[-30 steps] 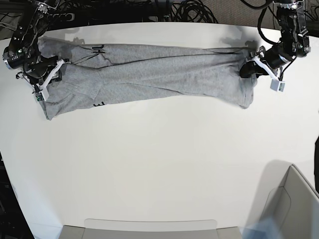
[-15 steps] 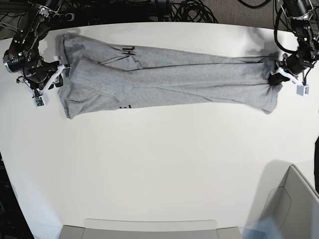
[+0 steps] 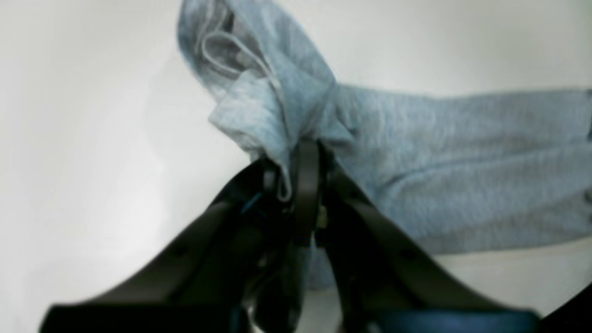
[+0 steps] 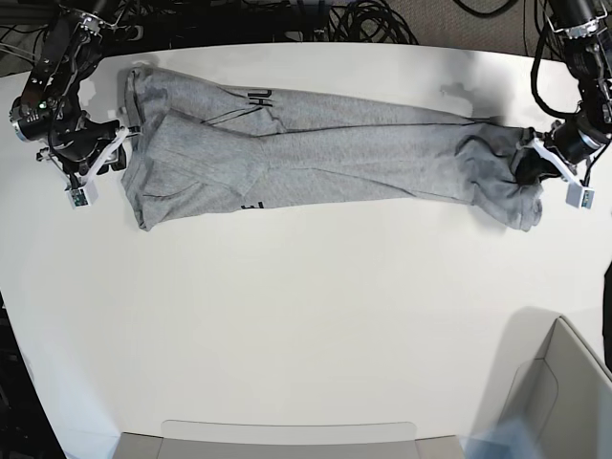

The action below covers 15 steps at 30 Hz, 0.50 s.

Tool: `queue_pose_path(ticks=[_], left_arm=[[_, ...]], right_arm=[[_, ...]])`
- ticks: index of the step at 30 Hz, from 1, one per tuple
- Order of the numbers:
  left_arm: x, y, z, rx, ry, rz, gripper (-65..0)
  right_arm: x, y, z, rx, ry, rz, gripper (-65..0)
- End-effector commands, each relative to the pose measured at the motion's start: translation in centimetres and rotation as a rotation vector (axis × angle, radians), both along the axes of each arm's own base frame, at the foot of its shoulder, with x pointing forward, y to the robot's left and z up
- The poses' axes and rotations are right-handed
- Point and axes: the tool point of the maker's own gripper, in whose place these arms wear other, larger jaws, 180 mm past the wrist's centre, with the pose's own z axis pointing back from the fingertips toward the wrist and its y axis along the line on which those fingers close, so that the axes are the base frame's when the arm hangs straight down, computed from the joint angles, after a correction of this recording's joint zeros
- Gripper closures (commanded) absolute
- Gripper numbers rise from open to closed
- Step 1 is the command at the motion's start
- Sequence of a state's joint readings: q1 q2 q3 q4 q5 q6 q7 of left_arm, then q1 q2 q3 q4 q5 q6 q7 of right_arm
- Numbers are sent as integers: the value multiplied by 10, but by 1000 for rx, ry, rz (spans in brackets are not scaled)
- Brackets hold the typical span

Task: Fold the T-shirt properly
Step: 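Grasp the shirt end near the left gripper and fold it toward the right gripper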

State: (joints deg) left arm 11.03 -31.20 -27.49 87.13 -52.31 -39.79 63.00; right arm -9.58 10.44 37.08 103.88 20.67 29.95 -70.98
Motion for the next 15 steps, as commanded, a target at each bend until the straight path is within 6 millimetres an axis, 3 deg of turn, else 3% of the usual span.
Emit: queue_pose_path(ticks=[1, 8, 15], left_arm=[[14, -6, 31, 35, -89, -47, 0], [8, -55, 55, 76, -129, -164, 0], [2, -93, 64, -20, -92, -79, 0]], right_arm=[[8, -4, 11, -18, -41, 7, -192], [10, -4, 13, -18, -47, 7, -192], [10, -4, 13, -17, -49, 7, -192]])
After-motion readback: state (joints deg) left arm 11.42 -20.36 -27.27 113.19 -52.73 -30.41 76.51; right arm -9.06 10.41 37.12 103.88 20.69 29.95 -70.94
